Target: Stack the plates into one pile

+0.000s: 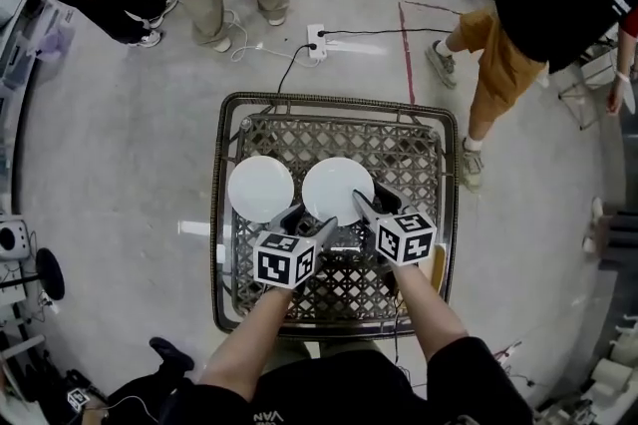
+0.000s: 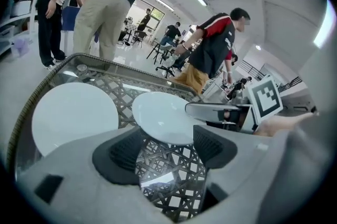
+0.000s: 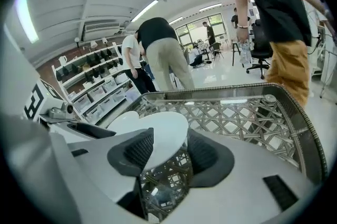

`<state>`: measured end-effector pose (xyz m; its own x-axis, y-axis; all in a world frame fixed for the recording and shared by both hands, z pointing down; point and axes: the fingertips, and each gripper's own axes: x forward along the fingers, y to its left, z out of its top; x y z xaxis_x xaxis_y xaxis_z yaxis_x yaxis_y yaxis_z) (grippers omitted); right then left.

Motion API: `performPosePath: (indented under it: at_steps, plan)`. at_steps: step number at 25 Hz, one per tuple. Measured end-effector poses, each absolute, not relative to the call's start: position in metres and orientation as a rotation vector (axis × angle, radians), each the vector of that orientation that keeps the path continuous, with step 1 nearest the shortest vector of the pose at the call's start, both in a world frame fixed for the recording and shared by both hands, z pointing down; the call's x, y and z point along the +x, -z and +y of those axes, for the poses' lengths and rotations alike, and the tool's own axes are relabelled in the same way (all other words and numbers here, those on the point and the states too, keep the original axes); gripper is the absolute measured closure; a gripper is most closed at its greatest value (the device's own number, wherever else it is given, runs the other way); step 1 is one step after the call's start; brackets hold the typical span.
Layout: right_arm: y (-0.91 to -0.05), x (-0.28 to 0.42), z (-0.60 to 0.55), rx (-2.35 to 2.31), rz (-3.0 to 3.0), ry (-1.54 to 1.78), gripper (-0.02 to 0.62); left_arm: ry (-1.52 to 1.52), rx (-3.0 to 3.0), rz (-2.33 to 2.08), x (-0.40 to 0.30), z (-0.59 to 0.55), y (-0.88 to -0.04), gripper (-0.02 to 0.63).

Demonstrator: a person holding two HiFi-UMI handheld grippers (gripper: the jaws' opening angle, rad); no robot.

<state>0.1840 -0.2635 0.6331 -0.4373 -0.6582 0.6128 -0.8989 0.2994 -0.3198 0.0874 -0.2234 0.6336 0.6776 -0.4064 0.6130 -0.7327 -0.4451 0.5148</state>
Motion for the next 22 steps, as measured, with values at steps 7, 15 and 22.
performPosePath:
  at_steps: [7, 15, 22]
  plan:
    - [-0.626, 0.138, -0.268, 1.352, -2.285, -0.925, 0.396, -0.507, 2.097, -0.999, 0.042, -0.233, -0.617, 0.298]
    - [-0.635, 0.06, -0.275, 1.225, -2.338, -0.944, 0.396, -0.532, 2.021, -1.13, -0.033, -0.235, -0.626, 0.298]
    - [-0.652, 0.019, -0.279, 1.1, -2.342, -0.883, 0.396, -0.563, 1.957, -1.187, -0.071, -0.233, -0.65, 0.298]
